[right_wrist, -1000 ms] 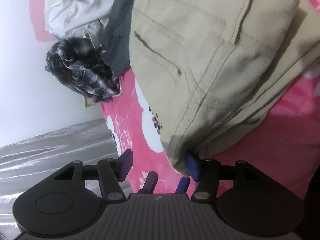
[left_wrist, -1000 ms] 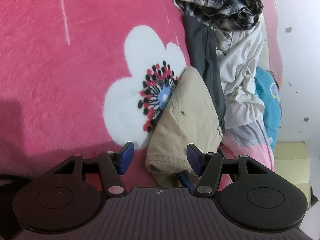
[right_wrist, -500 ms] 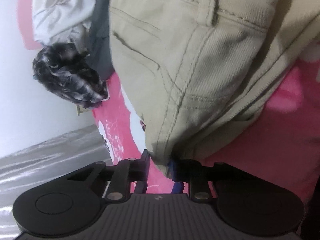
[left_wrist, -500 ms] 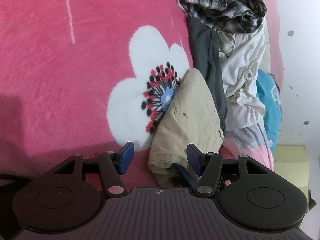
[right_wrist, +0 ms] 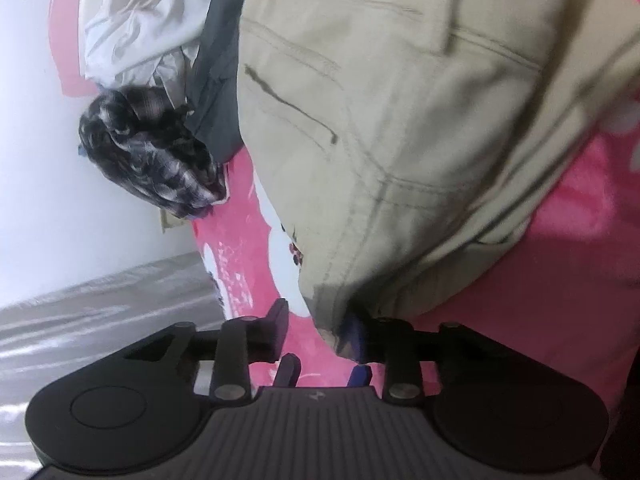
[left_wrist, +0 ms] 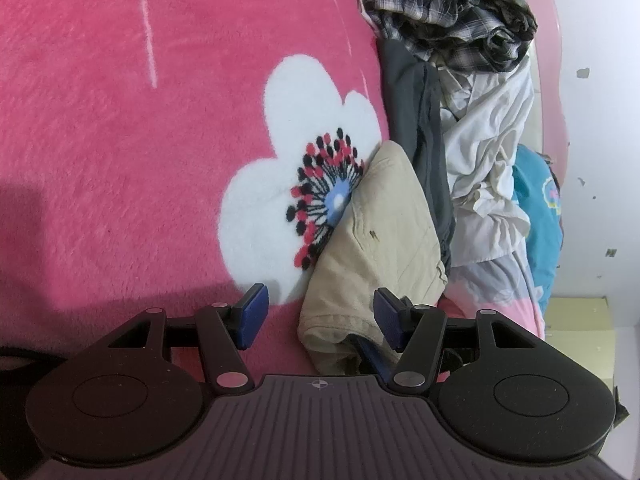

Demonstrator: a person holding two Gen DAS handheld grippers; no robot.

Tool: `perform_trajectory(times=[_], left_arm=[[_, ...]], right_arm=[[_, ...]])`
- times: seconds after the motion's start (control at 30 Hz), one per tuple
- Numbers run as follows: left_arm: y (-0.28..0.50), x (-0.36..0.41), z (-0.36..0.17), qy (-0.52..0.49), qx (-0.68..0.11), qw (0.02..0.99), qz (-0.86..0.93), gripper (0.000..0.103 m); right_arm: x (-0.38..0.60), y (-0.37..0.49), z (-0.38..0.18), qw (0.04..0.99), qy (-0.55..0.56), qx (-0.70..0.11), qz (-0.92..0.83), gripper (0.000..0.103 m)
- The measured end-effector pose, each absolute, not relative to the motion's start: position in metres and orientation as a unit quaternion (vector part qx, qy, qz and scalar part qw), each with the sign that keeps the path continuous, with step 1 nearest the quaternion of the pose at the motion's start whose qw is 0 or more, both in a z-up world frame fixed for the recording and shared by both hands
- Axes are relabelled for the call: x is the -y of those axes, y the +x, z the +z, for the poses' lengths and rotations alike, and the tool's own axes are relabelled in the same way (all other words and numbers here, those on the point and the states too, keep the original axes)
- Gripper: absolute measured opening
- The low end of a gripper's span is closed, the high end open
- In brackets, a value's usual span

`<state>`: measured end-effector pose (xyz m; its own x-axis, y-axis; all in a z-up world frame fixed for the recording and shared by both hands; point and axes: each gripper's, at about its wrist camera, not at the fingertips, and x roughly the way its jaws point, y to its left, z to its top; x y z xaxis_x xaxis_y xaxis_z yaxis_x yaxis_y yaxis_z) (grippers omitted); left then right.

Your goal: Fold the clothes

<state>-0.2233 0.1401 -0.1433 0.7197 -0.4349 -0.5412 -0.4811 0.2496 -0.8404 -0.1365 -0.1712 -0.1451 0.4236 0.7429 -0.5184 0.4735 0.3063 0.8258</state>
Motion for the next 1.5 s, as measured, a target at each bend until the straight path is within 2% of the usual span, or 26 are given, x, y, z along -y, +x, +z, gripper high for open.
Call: perform_trajectory(times=[0.17,0.23,0.27,0.3,0.67,0.73,0.77,1.13,1.33,1.5], left_arm=[[-0.224,-0.140,-0.143,-0.614,-0.373,0.696,0.017,0.059],[-0.224,-0.141,-0.144,-0.615,-0.373,0.694,0.017,0.059],[-0.224,-0.141,-0.144,-0.616,-0.373,0.694,0.017,0.059],[-0.223,-0.140,-0.144,-0.616,-0.373,0.694,0.018,0.059],[-0.223,-0.139,-0.144,-0.614,-0.374,0.695,0.017,0.059],[-0.222,-0.140,-0.143,-0.610,-0.377,0.697,0.017,0.059],[-0.221,-0.139,-0.143,-0.605,-0.380,0.699,0.017,0.059],[-0.194,-0.115,-0.118,-0.471,-0.403,0.785,-0.021,0.059],[-0.188,-0.087,-0.101,-0.358,-0.424,0.831,-0.038,0.057],[-0.185,-0.089,-0.109,-0.366,-0.435,0.823,0.011,0.057]], right_arm=[[0.164,-0.130,-0.147,0.621,0.569,-0.529,0.102,0.040],[0.168,-0.133,-0.150,0.621,0.589,-0.504,0.116,0.032],[0.171,-0.136,-0.152,0.622,0.602,-0.483,0.132,0.019],[0.173,-0.138,-0.154,0.622,0.614,-0.462,0.149,0.015],[0.155,-0.131,-0.135,0.736,0.493,-0.421,0.193,0.014],[0.156,-0.128,-0.136,0.746,0.469,-0.433,0.191,0.012],[0.156,-0.129,-0.139,0.740,0.475,-0.439,0.185,0.010],[0.171,-0.133,-0.135,0.715,0.514,-0.437,0.184,0.014],[0.175,-0.129,-0.141,0.691,0.540,-0.443,0.185,0.014],[0.178,-0.130,-0.136,0.696,0.536,-0.435,0.198,0.013]])
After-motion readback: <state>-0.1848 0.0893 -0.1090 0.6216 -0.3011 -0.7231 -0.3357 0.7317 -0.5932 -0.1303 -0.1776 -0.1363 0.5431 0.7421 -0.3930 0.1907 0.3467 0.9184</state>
